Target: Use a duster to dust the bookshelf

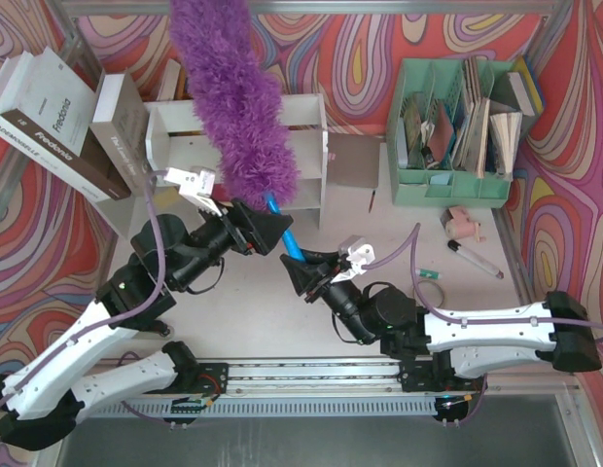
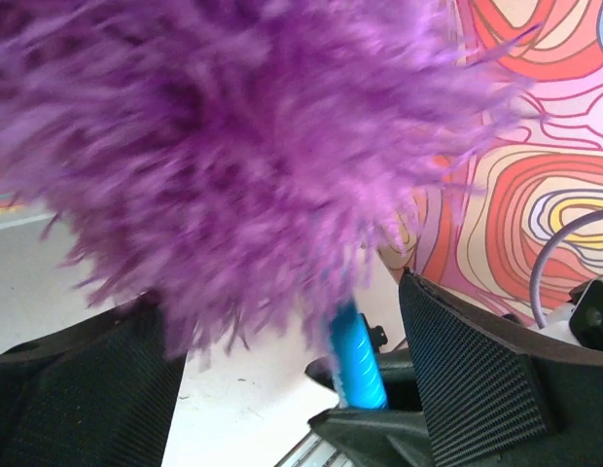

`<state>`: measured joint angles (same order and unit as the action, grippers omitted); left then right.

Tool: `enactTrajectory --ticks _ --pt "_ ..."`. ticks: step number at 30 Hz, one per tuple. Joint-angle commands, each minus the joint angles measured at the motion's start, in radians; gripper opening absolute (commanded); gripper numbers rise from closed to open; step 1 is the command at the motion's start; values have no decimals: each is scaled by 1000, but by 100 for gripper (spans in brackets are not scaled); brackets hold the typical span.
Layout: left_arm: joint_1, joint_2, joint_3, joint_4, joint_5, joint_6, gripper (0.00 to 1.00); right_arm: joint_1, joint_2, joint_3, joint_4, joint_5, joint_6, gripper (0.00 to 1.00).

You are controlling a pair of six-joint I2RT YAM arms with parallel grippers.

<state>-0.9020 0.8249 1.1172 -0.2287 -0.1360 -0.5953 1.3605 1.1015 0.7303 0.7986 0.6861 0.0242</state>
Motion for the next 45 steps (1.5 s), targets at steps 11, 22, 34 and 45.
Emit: enactTrajectory --ticks 11,22,34,45 --pt "-20 22 -21 114 -99 4 57 1 50 33 63 -34 71 0" --pt "-19 37 -13 113 -125 3 41 0 73 49 58 -66 84 0" --pt "-19 61 -7 118 -130 9 48 1 84 60 45 -122 131 0" --pt "-20 33 7 77 -200 33 24 2 102 48 13 -133 191 0"
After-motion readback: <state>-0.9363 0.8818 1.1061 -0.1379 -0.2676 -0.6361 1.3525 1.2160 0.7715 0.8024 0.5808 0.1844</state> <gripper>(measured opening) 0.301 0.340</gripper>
